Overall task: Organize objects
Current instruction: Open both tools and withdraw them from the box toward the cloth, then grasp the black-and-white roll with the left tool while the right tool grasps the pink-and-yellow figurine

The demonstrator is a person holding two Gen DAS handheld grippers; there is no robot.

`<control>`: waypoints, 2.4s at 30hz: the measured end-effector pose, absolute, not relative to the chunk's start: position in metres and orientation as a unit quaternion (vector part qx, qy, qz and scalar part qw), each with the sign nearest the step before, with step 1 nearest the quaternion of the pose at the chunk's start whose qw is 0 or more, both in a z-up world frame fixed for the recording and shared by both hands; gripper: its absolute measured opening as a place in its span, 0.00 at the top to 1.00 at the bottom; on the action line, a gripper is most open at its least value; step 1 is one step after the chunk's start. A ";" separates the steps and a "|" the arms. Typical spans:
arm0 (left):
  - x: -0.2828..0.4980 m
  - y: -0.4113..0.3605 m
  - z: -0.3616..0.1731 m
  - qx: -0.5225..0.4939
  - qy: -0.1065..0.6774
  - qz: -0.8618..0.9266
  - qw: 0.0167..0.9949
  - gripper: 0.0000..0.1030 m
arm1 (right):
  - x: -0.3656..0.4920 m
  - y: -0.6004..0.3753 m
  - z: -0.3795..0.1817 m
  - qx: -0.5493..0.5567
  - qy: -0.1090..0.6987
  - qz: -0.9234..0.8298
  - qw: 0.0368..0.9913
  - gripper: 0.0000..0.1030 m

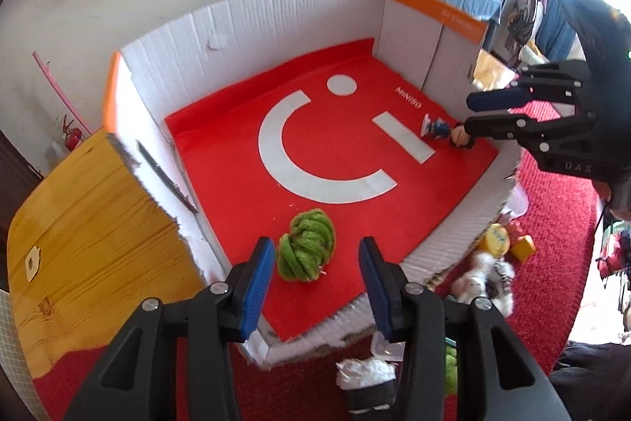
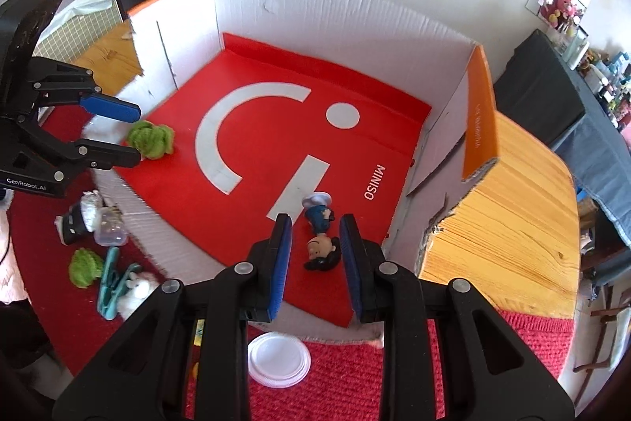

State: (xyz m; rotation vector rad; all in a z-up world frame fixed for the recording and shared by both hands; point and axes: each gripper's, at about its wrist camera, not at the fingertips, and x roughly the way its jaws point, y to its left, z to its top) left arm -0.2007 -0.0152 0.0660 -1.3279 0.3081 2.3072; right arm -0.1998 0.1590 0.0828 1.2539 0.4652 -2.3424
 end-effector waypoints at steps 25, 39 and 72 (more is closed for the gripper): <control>-0.089 -0.039 0.112 -0.333 0.001 0.927 0.173 0.45 | -0.097 0.194 0.141 0.307 0.038 -0.927 0.212 0.60; -0.033 -0.032 0.093 -0.258 -0.012 0.962 0.090 0.20 | -0.046 0.199 0.105 0.245 0.015 -0.959 0.144 0.21; -0.026 -0.022 0.021 -0.335 -0.041 0.940 0.043 0.02 | -0.039 0.194 0.022 0.315 0.021 -0.945 0.082 0.09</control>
